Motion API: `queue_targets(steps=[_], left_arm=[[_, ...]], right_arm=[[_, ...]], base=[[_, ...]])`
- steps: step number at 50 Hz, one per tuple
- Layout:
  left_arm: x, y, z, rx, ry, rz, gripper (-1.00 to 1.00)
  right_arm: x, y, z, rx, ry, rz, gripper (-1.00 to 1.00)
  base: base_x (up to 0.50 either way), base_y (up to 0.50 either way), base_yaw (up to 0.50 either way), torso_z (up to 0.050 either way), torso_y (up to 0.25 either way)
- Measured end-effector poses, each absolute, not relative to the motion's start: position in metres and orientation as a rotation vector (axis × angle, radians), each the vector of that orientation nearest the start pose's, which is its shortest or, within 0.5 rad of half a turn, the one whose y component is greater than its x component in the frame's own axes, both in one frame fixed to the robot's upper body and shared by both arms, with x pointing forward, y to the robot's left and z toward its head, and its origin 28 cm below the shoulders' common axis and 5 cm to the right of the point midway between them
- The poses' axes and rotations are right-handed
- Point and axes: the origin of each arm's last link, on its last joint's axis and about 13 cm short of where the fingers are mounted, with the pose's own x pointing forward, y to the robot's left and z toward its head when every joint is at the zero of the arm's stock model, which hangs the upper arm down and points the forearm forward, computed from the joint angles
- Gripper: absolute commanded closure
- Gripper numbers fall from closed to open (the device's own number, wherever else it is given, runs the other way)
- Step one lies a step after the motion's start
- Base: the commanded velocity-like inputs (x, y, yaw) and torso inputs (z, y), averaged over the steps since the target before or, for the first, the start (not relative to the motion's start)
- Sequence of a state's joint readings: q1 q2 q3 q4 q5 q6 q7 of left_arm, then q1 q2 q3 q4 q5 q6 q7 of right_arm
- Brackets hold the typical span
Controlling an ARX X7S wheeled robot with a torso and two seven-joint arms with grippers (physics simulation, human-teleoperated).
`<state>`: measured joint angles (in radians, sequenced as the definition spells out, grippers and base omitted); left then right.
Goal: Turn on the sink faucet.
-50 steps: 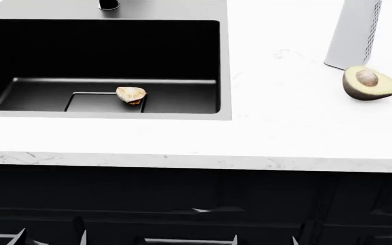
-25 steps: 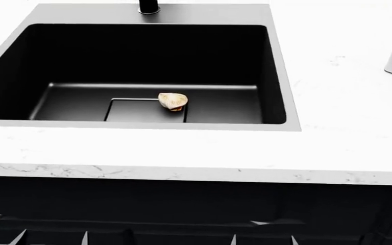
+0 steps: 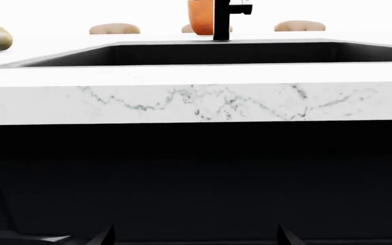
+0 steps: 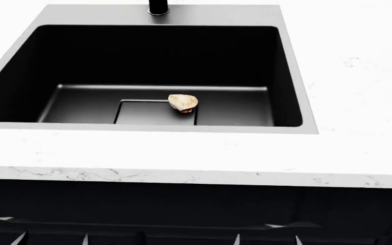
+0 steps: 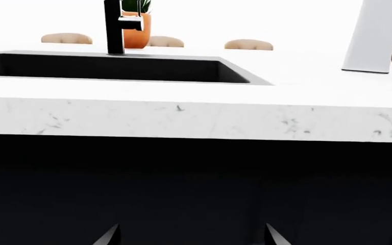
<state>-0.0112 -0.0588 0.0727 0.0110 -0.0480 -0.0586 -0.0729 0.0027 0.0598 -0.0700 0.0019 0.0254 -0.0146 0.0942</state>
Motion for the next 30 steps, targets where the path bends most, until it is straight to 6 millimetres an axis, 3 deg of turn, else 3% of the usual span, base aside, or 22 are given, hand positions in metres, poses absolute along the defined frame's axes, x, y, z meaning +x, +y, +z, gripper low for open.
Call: queue_targets(steps=[30], left_arm=[[0.2117,0.2059,0.0152,0.001,0.02,0.007,-1.0]], right_arm=[[0.2105,-0.0979,0.0138,-0.065,-0.014,-0.036,-1.0]], base=[[0.0,0.0,0.0,0.049,0.0]])
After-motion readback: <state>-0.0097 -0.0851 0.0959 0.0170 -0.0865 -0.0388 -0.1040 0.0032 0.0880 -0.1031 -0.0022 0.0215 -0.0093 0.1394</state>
